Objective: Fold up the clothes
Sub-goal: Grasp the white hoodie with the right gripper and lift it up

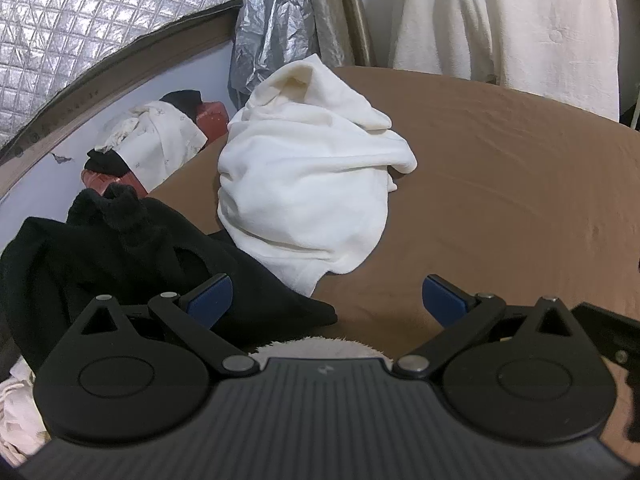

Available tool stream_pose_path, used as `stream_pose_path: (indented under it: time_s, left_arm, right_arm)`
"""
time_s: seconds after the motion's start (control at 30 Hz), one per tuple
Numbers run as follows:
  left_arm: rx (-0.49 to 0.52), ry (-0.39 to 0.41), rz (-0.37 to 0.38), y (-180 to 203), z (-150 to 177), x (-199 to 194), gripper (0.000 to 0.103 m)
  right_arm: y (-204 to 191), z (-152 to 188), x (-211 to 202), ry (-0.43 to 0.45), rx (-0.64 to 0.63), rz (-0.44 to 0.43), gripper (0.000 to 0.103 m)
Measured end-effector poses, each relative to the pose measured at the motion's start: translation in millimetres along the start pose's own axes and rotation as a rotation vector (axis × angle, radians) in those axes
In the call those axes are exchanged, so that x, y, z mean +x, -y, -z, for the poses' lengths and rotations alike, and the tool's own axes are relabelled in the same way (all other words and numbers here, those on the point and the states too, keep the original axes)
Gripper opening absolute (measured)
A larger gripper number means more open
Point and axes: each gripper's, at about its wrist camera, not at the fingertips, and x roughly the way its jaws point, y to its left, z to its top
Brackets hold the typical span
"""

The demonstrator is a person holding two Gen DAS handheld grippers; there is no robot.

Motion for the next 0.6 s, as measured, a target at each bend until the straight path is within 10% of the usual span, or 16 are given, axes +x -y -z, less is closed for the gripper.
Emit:
stream_pose_path:
  time_s: [0.2,0.4,0.6]
  left_arm:
    - [-0.121,-0.031,0.044,-1.9,-17.9,24.8,0.103]
    - [-0.169,0.015,0.053,17.4,-75.6,36.7,0.103]
    - [-0.25,0.032,0.124,24.7,-143.2,58.9,0.103]
  right_arm:
    - [46.2,7.6,29.0,-0.051,0.313,-0.267,0.103]
    - [89.2,29.0,74.5,-0.151,0.542,-0.257,0.103]
    - [104.5,17.1,68.6,-0.068,0.612,-0.316,0.103]
